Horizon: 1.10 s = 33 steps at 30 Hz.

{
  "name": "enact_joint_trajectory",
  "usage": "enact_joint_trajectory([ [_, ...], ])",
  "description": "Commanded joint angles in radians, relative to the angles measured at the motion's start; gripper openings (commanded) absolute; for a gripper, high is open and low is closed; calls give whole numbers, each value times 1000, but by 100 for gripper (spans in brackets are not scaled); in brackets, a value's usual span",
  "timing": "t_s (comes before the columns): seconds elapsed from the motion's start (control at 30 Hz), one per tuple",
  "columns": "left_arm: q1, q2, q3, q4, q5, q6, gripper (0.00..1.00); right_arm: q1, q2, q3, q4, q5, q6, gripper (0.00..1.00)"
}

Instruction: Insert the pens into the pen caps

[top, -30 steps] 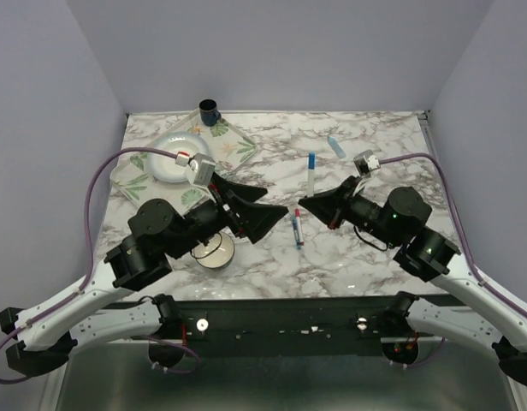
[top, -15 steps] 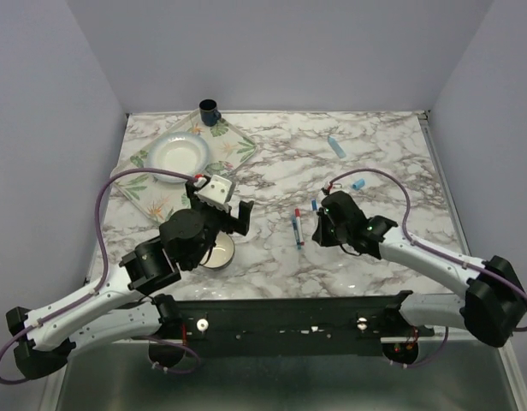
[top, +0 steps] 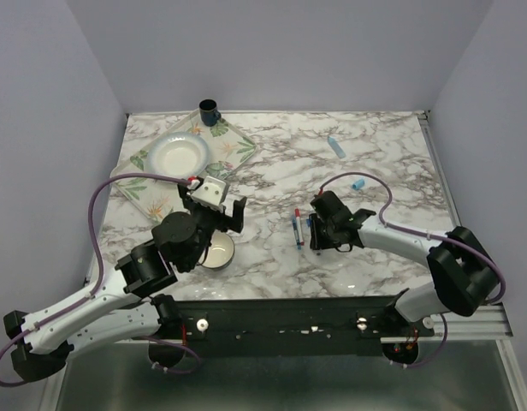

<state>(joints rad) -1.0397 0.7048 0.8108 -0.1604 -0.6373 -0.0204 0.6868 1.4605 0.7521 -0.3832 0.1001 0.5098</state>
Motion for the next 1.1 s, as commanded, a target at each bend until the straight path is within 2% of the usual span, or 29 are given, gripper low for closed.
enact_joint_trajectory([
  [0.0,3,-19,-1,32,-36,14,99,-7,-54,53,-2,-5,29,48],
  [0.13,3,-16,-1,30,-28,14,99,-50,-95,113,-16,19,-11,49],
  [0.2,3,-19,5,24,-36,14,99,-104,-77,185,10,58,-103,49],
  [0.3,3,-33,-2,25,-19,14,99,-170,21,271,75,131,-258,49],
  [0.4,3,-45,-13,32,27,14,99,-234,180,435,76,159,-361,50],
  [0.43,3,-44,-12,33,27,14,99,-245,220,535,67,173,-381,50],
  [0.57,9,-39,-2,27,18,14,99,-309,459,752,-3,200,-442,51],
  [0.77,10,-24,-7,27,50,14,99,-392,627,918,20,175,-501,53],
  [0.93,12,4,-1,21,56,14,99,-440,797,1183,-113,107,-567,58],
  [1.07,18,12,-4,28,59,37,99,-454,928,1375,-282,46,-609,60],
])
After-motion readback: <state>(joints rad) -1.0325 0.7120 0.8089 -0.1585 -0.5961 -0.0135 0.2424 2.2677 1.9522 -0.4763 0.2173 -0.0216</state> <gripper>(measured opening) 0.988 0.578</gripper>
